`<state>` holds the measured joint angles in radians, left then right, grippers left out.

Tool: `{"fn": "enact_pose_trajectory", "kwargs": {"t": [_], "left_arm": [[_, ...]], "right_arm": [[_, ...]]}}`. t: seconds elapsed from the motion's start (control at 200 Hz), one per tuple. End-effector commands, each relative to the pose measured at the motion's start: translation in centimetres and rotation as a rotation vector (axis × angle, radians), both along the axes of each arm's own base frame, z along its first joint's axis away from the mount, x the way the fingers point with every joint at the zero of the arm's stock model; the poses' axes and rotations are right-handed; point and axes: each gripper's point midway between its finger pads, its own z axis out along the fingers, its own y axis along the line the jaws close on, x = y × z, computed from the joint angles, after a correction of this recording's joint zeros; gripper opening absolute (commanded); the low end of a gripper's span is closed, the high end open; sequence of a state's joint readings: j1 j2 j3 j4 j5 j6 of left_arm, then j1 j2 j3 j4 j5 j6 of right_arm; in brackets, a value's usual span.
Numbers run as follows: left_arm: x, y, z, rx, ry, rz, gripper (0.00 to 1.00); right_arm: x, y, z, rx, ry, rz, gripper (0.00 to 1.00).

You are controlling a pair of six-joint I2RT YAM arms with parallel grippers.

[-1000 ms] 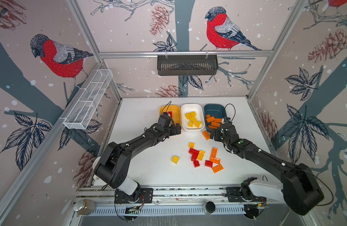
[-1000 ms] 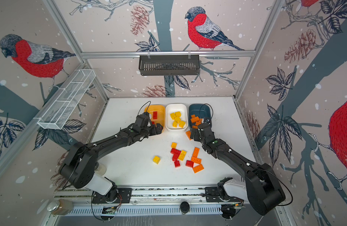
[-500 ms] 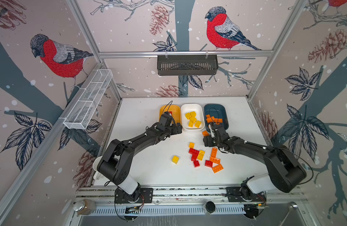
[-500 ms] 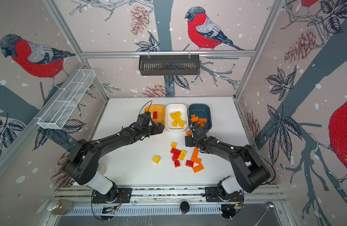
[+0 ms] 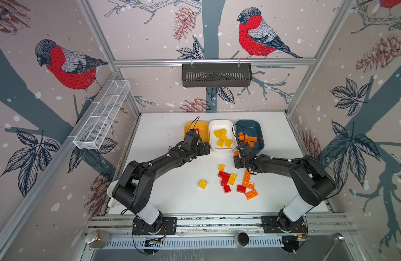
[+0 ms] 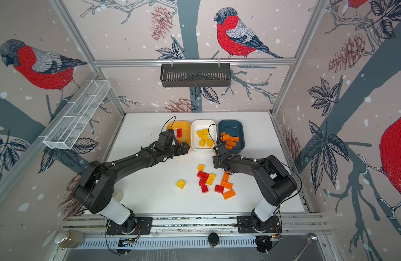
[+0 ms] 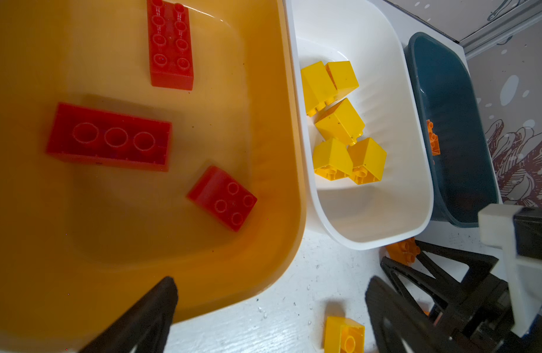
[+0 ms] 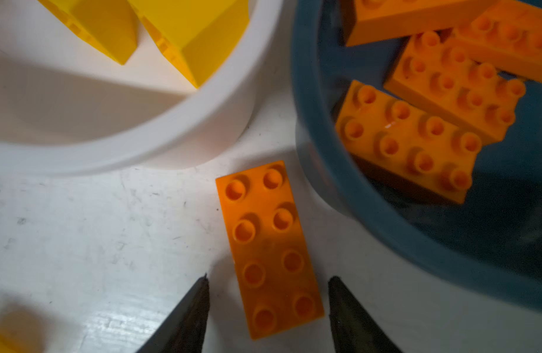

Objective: Sort the legos into containers by color
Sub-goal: Pick up the lego from the center of the table, then place the lego in the container.

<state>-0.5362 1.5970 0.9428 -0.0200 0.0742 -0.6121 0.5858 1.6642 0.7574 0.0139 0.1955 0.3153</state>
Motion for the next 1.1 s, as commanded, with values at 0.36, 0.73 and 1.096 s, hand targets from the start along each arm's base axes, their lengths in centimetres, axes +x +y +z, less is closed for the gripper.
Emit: {"fn": "enact_pose_trajectory", "kwargs": {"t": [0.36,0.73,1.096], "left_arm": [[-0.6,-1.3,-0.4,0.062,0.001,-0.053,0.97],[-1.4,-3.3,0.0,0.043,-0.036,-0.140,0.97],[-4.5,-8.0,-0.9,0.114,-0.089,-0.368,0.94]], "right_arm": [[-1.9,-0.7,-0.8,-0.034,0.051,-0.024,0.31],[-5.9,1.2,2.2,0.101,0.046,0.096,0.24],[-1.8,-1.3,14.1,0.373,-0.294,0.049,0.25]]}}
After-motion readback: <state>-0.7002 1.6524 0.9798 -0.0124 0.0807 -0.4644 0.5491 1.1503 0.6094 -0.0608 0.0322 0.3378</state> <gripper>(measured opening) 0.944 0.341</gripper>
